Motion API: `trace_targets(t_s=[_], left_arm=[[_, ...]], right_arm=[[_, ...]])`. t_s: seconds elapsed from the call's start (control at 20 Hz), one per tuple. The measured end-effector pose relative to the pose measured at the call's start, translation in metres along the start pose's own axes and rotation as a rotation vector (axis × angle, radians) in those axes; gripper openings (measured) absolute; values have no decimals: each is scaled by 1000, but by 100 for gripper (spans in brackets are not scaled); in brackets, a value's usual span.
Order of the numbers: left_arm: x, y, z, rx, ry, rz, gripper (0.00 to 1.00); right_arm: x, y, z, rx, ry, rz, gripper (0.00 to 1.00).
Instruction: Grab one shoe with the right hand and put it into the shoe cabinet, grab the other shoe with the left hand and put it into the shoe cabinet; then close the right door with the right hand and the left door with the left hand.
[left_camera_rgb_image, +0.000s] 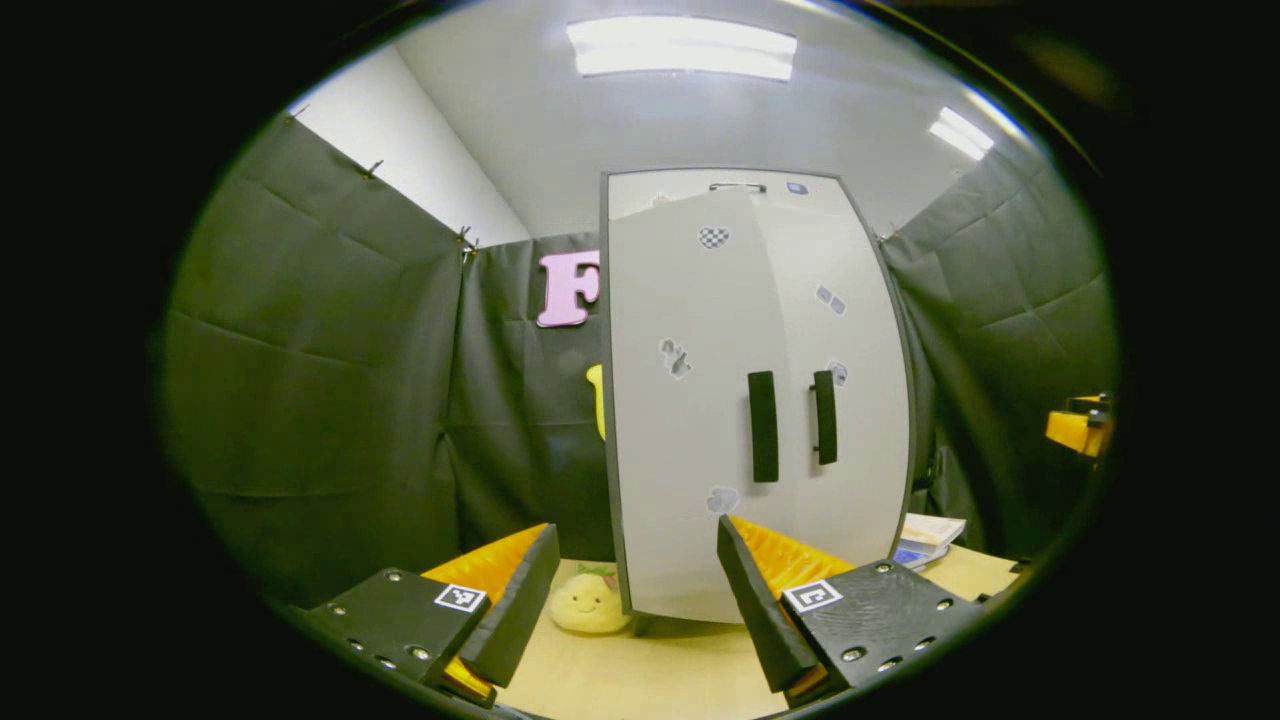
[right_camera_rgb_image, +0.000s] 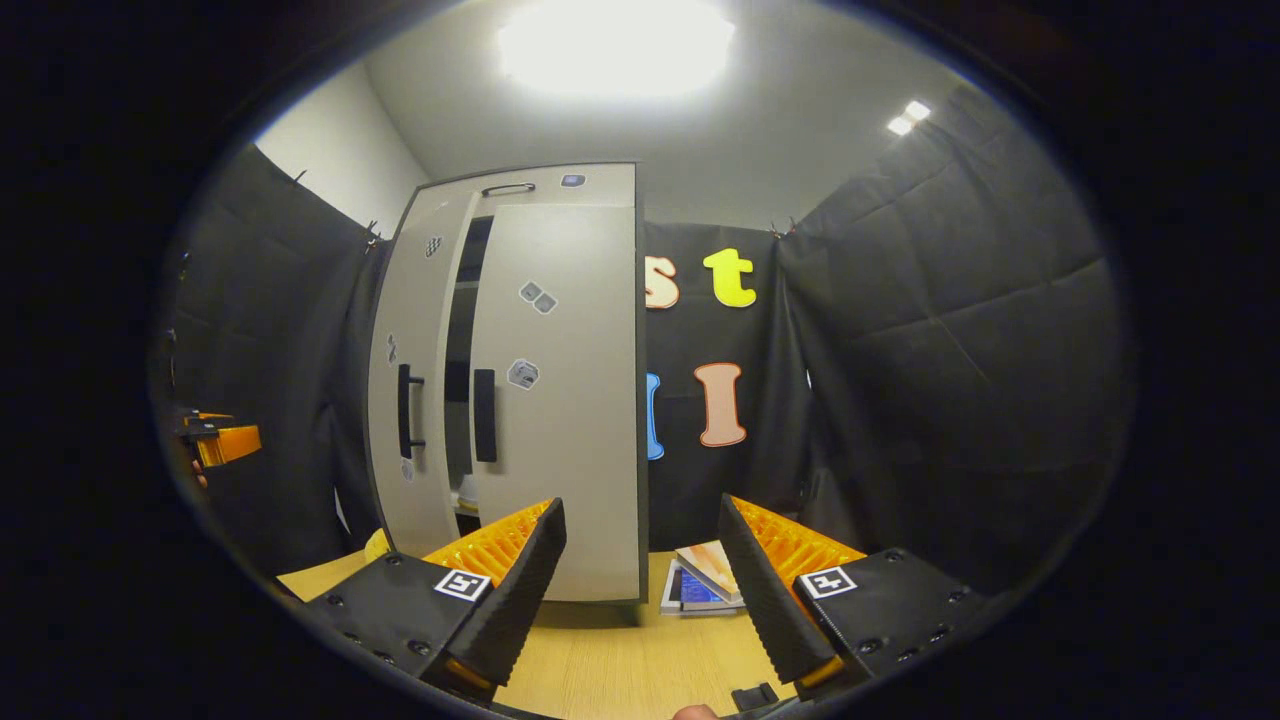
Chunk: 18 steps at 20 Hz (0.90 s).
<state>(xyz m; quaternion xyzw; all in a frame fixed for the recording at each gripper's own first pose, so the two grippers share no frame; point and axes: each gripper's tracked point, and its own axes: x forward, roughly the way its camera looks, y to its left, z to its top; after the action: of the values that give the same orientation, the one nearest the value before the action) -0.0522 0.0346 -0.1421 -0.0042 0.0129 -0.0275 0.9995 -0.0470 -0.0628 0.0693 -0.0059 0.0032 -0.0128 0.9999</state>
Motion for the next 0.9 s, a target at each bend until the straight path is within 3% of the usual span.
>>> trace_targets(t_s=[0.9], left_arm=[[-13, 2, -6, -4, -1, 9, 88]], right_arm=[[-18, 8, 9, 5, -20, -3, 96]])
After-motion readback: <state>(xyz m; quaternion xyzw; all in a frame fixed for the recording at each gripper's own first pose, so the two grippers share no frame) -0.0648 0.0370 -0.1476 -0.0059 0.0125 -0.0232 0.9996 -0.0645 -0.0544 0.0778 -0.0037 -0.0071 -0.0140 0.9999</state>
